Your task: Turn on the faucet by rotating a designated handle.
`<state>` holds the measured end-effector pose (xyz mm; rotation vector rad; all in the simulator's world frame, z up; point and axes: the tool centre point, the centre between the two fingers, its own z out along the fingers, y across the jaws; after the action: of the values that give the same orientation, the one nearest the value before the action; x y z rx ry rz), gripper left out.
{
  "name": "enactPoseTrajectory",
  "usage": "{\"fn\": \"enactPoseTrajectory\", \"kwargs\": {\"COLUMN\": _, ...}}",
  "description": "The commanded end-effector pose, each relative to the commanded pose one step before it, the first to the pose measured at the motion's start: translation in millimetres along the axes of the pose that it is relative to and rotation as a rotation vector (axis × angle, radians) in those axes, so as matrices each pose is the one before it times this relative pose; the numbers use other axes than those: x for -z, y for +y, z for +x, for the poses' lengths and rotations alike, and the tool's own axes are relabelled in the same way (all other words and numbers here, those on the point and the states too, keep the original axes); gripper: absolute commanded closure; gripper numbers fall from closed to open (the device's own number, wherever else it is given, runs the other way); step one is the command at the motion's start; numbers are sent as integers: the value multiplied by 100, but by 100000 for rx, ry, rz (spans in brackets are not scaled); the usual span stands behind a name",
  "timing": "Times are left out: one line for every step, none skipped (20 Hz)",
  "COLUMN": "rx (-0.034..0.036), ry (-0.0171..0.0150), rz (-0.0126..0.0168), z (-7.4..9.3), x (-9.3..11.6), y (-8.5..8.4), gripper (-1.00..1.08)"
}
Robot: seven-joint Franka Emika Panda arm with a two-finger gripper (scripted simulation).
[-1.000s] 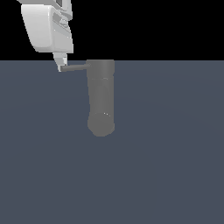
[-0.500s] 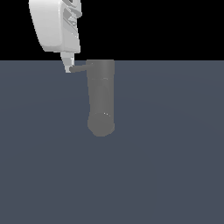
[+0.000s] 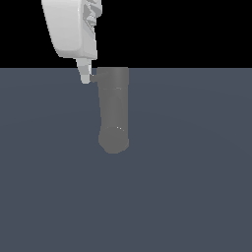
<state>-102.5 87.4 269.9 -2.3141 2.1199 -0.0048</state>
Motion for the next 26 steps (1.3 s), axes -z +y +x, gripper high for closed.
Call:
{"fn": "enactPoseTrajectory", "kwargs": {"rx": -253, "ry": 167, "rz": -33, "z": 752, "x": 7, "y": 48, "gripper": 108}}
{"fn": "enactPoseTrajectory", "kwargs": {"rx": -94, "ry": -11, "rz": -26, "z": 648, "x": 1, "y": -6, "gripper": 108}}
{"fn": "enactPoseTrajectory", "kwargs": {"rx": -94, "ry": -11, "rz": -25, "z": 647, "x": 1, "y": -6, "gripper": 108}}
{"fn": "enactPoseTrajectory", "kwargs": {"rx": -94, "ry": -11, "rz": -25, "z": 647, "x": 1, "y": -7, "gripper": 108}}
{"fn": "enactPoseTrajectory", "kwargs": {"rx": -94, "ry": -11, "rz": -25, "z": 645, "x": 1, "y": -7, "gripper": 108}}
{"fn": "enactPoseTrajectory", "kwargs": {"rx": -115, "ry": -13, "rz": -31, "z": 654, "x": -1, "y": -9, "gripper": 108}}
{"fn": "enactPoseTrajectory", "kwargs": {"rx": -94, "ry": -10, "rz": -25, "z": 642, "x": 1, "y": -8, "gripper": 108}}
{"fn": "enactPoseTrajectory", "kwargs": {"rx": -94, "ry": -10, "rz": -25, "z": 639, "x": 1, "y": -8, "gripper": 108}}
{"fn": "enactPoseTrajectory", "kwargs": {"rx": -94, "ry": -10, "rz": -25, "z": 636, "x": 1, "y": -9, "gripper": 108}}
{"fn": "enactPoseTrajectory", "kwargs": {"rx": -94, "ry": -9, "rz": -24, "z": 632, "x": 1, "y": -9, "gripper": 108}}
{"fn": "enactPoseTrajectory", "kwargs": {"rx": -94, "ry": -9, "rz": -24, "z": 628, "x": 1, "y": -10, "gripper": 108}}
{"fn": "enactPoseTrajectory", "kwargs": {"rx": -94, "ry": -9, "rz": -24, "z": 624, "x": 1, "y": -10, "gripper": 108}}
{"fn": "enactPoseTrajectory", "kwargs": {"rx": -94, "ry": -9, "rz": -24, "z": 619, "x": 1, "y": -11, "gripper": 108}}
{"fn": "enactPoseTrajectory", "kwargs": {"rx": -94, "ry": -9, "rz": -24, "z": 613, "x": 1, "y": -12, "gripper": 108}}
{"fn": "enactPoseTrajectory", "kwargs": {"rx": -94, "ry": -9, "rz": -24, "z": 607, "x": 1, "y": -12, "gripper": 108}}
{"fn": "enactPoseTrajectory", "kwargs": {"rx": -67, "ry": -6, "rz": -17, "z": 586, "x": 4, "y": -13, "gripper": 108}}
{"fn": "enactPoseTrajectory", "kwargs": {"rx": -94, "ry": -9, "rz": -23, "z": 592, "x": 1, "y": -15, "gripper": 108}}
{"fn": "enactPoseTrajectory", "kwargs": {"rx": -94, "ry": -10, "rz": -23, "z": 582, "x": 1, "y": -18, "gripper": 108}}
{"fn": "enactPoseTrajectory", "kwargs": {"rx": 0, "ry": 0, "rz": 0, "z": 0, "x": 0, "y": 0, "gripper": 108}}
{"fn": "enactPoseTrajectory", "kwargs": {"rx": 5081, "ry": -65, "rz": -68, "z": -3046, "x": -35, "y": -24, "gripper": 108}}
{"fn": "enactPoseTrajectory", "kwargs": {"rx": -138, "ry": 6, "rz": 5, "z": 259, "x": 2, "y": -197, "gripper": 108}}
{"fn": "enactPoseTrajectory", "kwargs": {"rx": -119, "ry": 5, "rz": 4, "z": 249, "x": 1, "y": -196, "gripper": 108}}
{"fn": "enactPoseTrajectory", "kwargs": {"rx": -138, "ry": 5, "rz": 5, "z": 255, "x": 2, "y": -193, "gripper": 108}}
{"fn": "enactPoseTrajectory", "kwargs": {"rx": -138, "ry": 5, "rz": 5, "z": 253, "x": 2, "y": -190, "gripper": 108}}
{"fn": "enactPoseTrajectory", "kwargs": {"rx": -119, "ry": 4, "rz": 4, "z": 242, "x": 1, "y": -190, "gripper": 108}}
{"fn": "enactPoseTrajectory", "kwargs": {"rx": -119, "ry": 4, "rz": 4, "z": 240, "x": 1, "y": -187, "gripper": 108}}
